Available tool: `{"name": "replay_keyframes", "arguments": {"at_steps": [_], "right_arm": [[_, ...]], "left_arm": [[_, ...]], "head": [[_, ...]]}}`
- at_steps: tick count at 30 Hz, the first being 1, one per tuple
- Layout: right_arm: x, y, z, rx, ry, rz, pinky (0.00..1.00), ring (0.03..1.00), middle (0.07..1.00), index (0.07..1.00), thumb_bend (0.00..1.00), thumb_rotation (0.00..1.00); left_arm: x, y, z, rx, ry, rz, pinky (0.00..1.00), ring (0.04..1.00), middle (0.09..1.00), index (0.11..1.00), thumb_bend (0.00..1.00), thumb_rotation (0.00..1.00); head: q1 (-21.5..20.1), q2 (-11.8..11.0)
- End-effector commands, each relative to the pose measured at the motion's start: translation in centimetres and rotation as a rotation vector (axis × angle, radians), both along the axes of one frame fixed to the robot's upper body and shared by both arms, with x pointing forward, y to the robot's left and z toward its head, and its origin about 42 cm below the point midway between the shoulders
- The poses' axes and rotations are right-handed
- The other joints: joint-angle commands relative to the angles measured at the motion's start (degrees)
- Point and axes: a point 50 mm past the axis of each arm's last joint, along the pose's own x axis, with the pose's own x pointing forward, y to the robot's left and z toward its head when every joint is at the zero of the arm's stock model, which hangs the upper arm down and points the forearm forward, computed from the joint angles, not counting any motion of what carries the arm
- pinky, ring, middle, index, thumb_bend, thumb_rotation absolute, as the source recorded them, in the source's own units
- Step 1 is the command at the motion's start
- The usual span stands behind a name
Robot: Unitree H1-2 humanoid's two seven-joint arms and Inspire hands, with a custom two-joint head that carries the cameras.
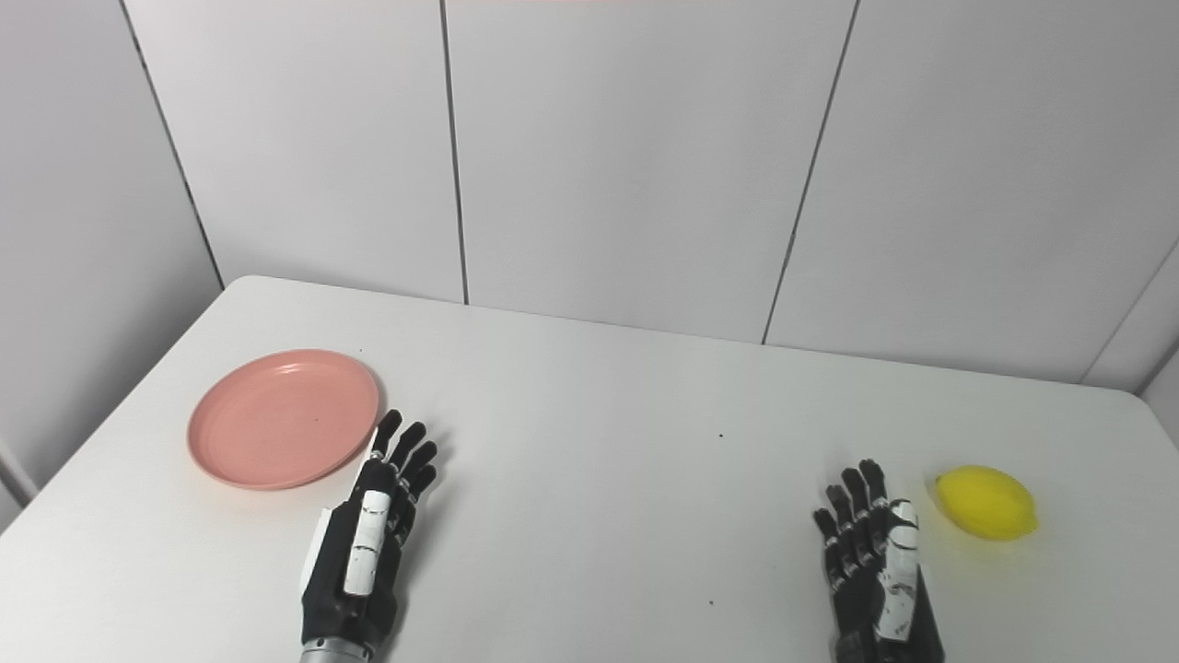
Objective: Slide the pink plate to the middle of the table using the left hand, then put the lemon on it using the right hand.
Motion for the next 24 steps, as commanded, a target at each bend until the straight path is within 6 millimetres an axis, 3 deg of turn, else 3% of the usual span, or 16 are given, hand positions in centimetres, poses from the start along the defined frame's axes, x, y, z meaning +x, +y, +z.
{"name": "replay_keyframes", "arguments": {"at_steps": [1,7,19,24], "right_arm": [[-2.3,-0.2,-3.9,0.002,0.146,-0.016,1.00,1.000,1.000,1.000,0.71,1.00],[-2.4,0.5,-3.7,0.004,0.135,-0.001,1.00,1.000,1.000,1.000,0.72,1.00],[-2.3,1.2,-3.7,-0.004,0.124,0.013,1.00,1.000,1.000,1.000,0.71,1.00],[-2.1,1.5,-3.7,-0.003,0.129,0.014,1.00,1.000,1.000,1.000,0.73,1.00]], "left_arm": [[-2.0,0.6,-1.6,0.003,0.087,0.001,0.91,0.910,0.924,0.952,0.80,0.85],[-1.5,1.4,0.9,0.011,0.042,0.006,0.90,0.900,0.916,0.941,0.75,0.86],[0.1,2.6,5.8,0.028,0.008,-0.037,0.92,0.905,0.924,0.945,0.77,0.89],[1.0,3.0,8.8,0.040,-0.039,-0.076,0.92,0.919,0.932,0.948,0.77,0.90]], "head": [[0.1,0.0],[-0.4,0.0],[-0.8,-0.3],[-0.7,-0.5]]}}
